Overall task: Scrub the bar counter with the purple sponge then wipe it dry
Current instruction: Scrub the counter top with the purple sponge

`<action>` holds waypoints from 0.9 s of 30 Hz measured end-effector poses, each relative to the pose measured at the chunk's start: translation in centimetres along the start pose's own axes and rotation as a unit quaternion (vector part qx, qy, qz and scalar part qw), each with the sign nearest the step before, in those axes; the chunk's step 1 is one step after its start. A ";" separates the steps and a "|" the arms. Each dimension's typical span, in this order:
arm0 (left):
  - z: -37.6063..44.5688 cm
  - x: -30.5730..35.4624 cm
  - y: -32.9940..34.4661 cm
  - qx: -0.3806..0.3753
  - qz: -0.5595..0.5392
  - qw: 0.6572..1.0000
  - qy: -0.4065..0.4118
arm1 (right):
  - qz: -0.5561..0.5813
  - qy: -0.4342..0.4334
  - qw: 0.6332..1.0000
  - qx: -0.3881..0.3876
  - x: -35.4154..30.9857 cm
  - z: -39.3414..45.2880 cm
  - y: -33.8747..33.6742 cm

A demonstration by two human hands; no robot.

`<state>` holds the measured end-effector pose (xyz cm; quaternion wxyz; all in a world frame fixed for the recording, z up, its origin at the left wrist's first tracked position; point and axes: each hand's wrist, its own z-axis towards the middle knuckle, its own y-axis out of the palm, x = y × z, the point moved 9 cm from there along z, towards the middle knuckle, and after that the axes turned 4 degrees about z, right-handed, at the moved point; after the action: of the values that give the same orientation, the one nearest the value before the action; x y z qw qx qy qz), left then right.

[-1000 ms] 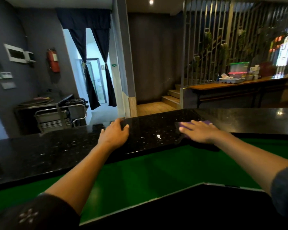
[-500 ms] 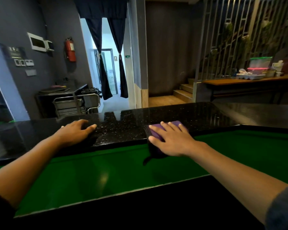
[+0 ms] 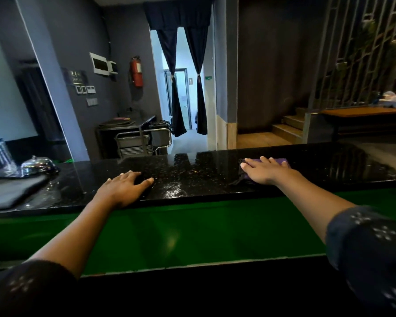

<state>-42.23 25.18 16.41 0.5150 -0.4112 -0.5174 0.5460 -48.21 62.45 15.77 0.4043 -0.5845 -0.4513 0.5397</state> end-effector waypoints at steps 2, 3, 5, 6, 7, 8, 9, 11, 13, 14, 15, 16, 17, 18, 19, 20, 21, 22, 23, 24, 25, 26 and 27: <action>-0.1 0.0 0.1 -0.001 0.001 1.000 0.003 | 0.000 -0.012 1.000 -0.005 -1.7 -0.3 0.6; -0.1 -0.1 0.2 -0.004 -0.002 1.000 0.004 | -0.006 -0.029 1.000 -0.007 -2.5 -0.7 1.1; 0.1 -0.4 0.6 -0.006 -0.007 1.000 0.004 | -0.029 -0.081 0.996 0.002 -3.4 -1.6 1.8; 0.3 -0.6 0.8 -0.005 -0.004 1.000 0.006 | -0.038 -0.111 0.993 0.009 -3.5 -2.1 1.9; 0.6 -0.7 0.9 -0.003 0.001 1.000 0.008 | -0.041 -0.133 0.990 0.011 -3.2 -2.7 1.8; 0.8 -0.9 1.0 -0.002 0.002 1.000 0.008 | -0.042 -0.146 0.988 0.007 -2.9 -3.0 1.6; 1.0 -1.0 1.1 0.001 0.001 1.000 0.007 | -0.041 -0.144 0.989 0.000 -2.4 -2.7 1.3; 1.4 -0.8 1.3 0.005 0.002 1.000 0.010 | -0.031 -0.102 0.994 -0.008 -1.4 -1.0 0.7; 1.8 -0.7 1.3 0.011 0.000 1.000 0.007 | -0.036 -0.054 0.998 -0.002 -1.8 1.4 0.3; 2.0 -0.7 1.3 0.012 -0.001 1.000 0.005 | -0.045 -0.032 0.998 0.003 -2.7 2.5 0.4; 2.0 -0.6 1.4 0.010 -0.001 1.000 0.005 | -0.053 -0.011 0.998 0.011 -4.0 3.4 0.6; 2.0 -0.6 1.5 0.008 -0.002 1.000 0.006 | -0.058 0.004 0.998 0.017 -5.7 4.1 0.9; 2.0 -0.7 1.6 0.007 -0.003 1.000 0.006 | -0.059 0.004 0.998 0.021 -8.1 4.5 1.6; 2.0 -0.8 1.6 0.006 -0.003 1.000 0.006 | -0.057 -0.015 0.998 0.020 -11.0 4.5 2.5; 2.2 -0.8 1.6 0.003 -0.002 1.000 0.006 | -0.052 -0.051 0.997 0.015 -14.2 4.1 3.6; 2.2 -0.9 1.6 -0.002 0.000 1.000 0.006 | -0.047 -0.095 0.994 0.007 -17.3 3.5 4.8; 2.3 -1.0 1.6 -0.008 0.002 1.000 0.007 | -0.041 -0.135 0.990 -0.005 -19.9 2.6 5.8; 2.3 -1.0 1.6 -0.013 0.001 1.000 0.009 | -0.034 -0.163 0.986 -0.018 -21.6 1.9 6.5; 2.3 -1.0 1.5 -0.016 0.001 1.000 0.010 | -0.028 -0.180 0.983 -0.029 -22.3 1.5 6.9; 2.1 -1.0 1.5 -0.017 0.001 1.000 0.010 | -0.024 -0.193 0.980 -0.036 -22.1 1.2 6.9; 2.0 -1.0 1.4 -0.016 0.001 1.000 0.011 | -0.025 -0.205 0.978 -0.035 -21.3 1.2 6.6; 1.9 -1.0 1.3 -0.014 -0.001 1.000 0.014 | -0.030 -0.212 0.976 -0.028 -20.0 1.3 6.1; 1.8 -1.0 1.3 -0.013 -0.002 1.000 0.015 | -0.035 -0.209 0.977 -0.021 -18.2 1.6 5.4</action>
<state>-44.06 24.03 15.30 0.5188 -0.4246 -0.5173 0.5320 -49.48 43.48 15.26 0.3071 -0.4513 -0.5570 0.6260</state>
